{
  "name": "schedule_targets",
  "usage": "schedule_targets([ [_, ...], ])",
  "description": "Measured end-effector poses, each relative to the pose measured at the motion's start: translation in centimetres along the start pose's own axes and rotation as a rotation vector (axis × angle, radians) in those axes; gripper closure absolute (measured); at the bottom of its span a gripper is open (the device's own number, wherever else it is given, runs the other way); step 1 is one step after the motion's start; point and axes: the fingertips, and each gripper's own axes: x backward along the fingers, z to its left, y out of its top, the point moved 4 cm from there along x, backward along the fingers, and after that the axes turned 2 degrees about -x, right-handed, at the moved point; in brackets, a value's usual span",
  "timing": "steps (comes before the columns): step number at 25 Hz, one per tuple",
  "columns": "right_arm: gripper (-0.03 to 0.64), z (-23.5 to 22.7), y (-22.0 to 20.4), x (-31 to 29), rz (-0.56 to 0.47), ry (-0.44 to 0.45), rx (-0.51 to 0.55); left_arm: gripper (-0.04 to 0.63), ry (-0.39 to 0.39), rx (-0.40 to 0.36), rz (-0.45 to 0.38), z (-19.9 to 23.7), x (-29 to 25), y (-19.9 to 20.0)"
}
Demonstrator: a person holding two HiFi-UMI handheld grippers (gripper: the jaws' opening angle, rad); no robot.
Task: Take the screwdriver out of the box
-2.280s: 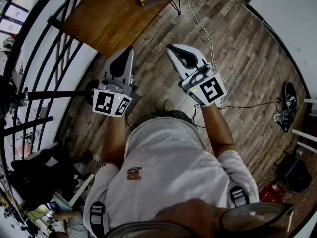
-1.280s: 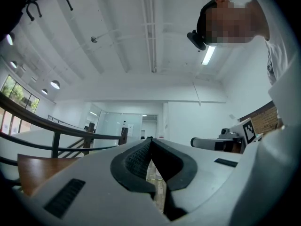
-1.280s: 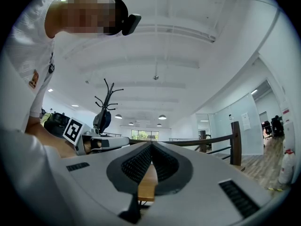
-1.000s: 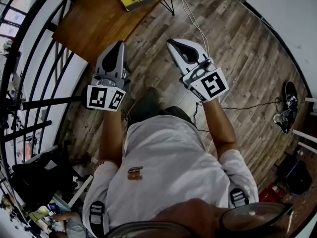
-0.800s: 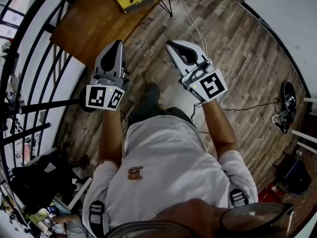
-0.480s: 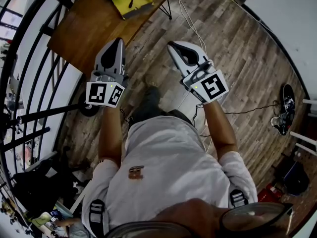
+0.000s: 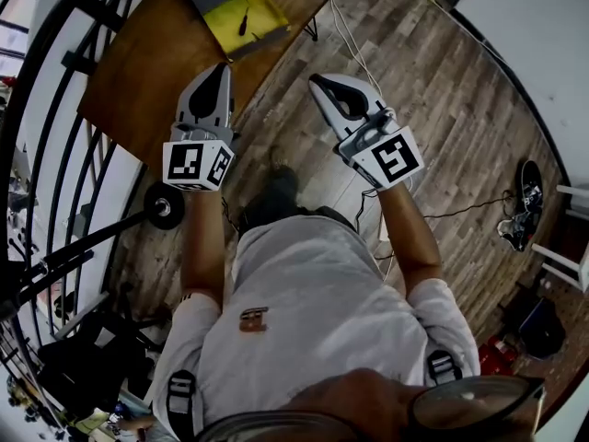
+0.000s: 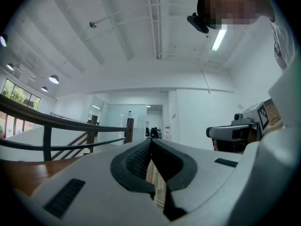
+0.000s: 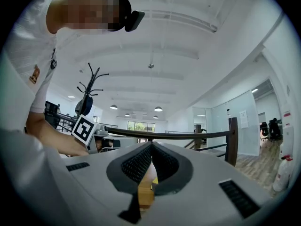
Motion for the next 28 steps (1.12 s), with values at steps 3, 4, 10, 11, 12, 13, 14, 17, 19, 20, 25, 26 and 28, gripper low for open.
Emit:
schedule_targets([
  [3,0.584,-2.5,-0.7,-4.1,0.036,-0.002,0.011,0.577,0.006,0.011,0.030,3.3,-3.3,-1.3],
  [4,0.584,-3.2,-0.9,-5.4,0.040,0.001,0.011,0.577,0.008,0.018,0.040,4.4,-4.3,-1.8],
  [10,0.584,-7.7,-1.7,-12.9,0.085,0.006,0.025,0.577,0.009,0.034,0.094,10.3,-10.2,-3.8],
  [11,0.584,-8.3,-1.6,-13.9,0.074,0.007,0.027,0.577,0.007,0.036,0.102,11.0,-11.0,-4.1],
  [12,0.584,-8.8,-1.5,-14.9,0.055,0.012,0.030,0.577,0.003,0.038,0.111,11.6,-11.7,-4.3],
  [13,0.584,-9.3,-1.4,-15.7,0.041,0.016,0.033,0.577,-0.002,0.037,0.121,12.1,-12.4,-4.5],
  [14,0.584,-9.8,-1.5,-16.4,0.037,0.017,0.035,0.577,-0.008,0.036,0.131,12.5,-13.1,-4.8],
  [17,0.584,-11.3,-2.5,-18.0,0.062,0.014,0.031,0.577,-0.026,0.032,0.172,13.3,-14.8,-5.8],
  [19,0.584,-12.2,-3.3,-18.8,0.103,0.008,0.018,0.577,-0.035,0.030,0.204,13.7,-15.9,-6.5],
  [20,0.584,-12.6,-3.5,-19.1,0.114,0.008,0.012,0.577,-0.038,0.031,0.219,13.9,-16.4,-6.8],
  [25,0.584,-13.7,-4.0,-20.7,0.118,0.024,0.021,0.575,-0.037,0.051,0.289,15.1,-17.8,-8.1],
  [26,0.584,-14.1,-4.2,-21.0,0.122,0.025,0.024,0.575,-0.035,0.054,0.304,15.2,-18.1,-8.3],
  [28,0.584,-15.1,-4.7,-21.5,0.147,0.029,0.019,0.575,-0.036,0.055,0.339,15.5,-18.9,-8.8],
])
